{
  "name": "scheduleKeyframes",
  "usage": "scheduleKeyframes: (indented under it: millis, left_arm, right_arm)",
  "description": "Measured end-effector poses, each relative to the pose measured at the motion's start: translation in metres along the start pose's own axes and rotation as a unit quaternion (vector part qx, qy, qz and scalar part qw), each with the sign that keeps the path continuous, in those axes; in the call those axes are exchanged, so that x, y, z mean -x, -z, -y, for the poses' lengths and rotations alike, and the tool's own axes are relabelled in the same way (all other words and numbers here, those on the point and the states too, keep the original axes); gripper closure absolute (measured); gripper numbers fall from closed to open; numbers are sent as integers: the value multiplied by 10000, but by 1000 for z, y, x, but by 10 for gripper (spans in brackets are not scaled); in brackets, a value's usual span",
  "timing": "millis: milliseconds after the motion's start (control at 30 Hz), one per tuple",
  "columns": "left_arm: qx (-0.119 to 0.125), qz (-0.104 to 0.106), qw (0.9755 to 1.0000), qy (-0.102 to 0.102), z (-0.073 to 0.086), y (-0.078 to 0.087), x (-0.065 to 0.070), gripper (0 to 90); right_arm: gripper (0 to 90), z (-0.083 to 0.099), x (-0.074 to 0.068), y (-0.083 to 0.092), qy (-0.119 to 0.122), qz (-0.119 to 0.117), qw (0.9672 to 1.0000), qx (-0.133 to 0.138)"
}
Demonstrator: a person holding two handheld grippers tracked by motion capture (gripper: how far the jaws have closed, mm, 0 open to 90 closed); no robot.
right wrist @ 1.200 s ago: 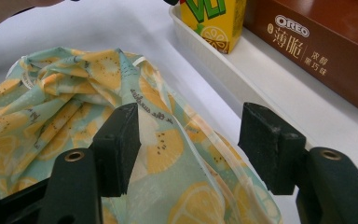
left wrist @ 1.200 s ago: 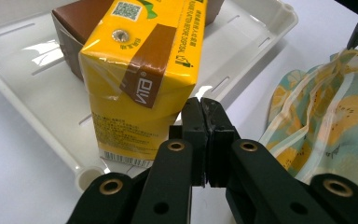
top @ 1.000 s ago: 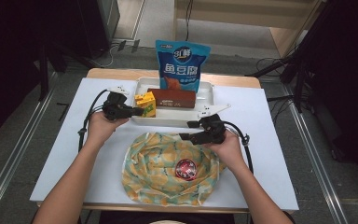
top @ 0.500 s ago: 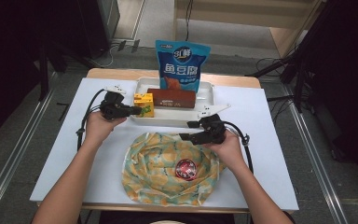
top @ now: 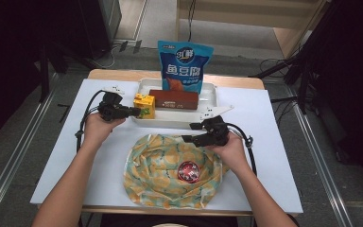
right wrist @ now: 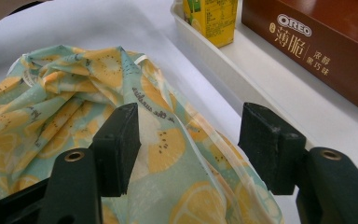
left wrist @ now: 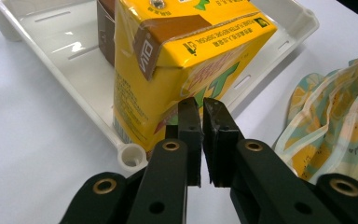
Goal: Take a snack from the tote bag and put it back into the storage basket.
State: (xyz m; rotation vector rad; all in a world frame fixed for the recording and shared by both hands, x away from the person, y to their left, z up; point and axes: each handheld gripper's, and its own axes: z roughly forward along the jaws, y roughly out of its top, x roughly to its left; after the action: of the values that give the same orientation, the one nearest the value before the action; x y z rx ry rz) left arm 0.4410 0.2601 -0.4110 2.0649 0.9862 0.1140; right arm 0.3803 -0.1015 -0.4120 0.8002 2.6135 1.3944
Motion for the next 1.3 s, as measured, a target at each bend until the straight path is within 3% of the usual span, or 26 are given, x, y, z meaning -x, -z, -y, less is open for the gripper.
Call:
scheduleKeyframes:
  millis: [633, 833, 1300]
  left_arm:
    - [-93, 371, 9993, 28, -5, 10, 11, 682]
    - [-149, 422, 9990, 50, -3, 16, 18, 537]
    - [-191, 454, 9988, 16, 6, 26, 34, 437]
  right_arm:
    - [397, -3, 1, 11, -62, 90, 9999, 130]
    - [405, -6, -1, 14, -104, 87, 9998, 125]
    - [402, 1, -14, 28, -149, 96, 9998, 26]
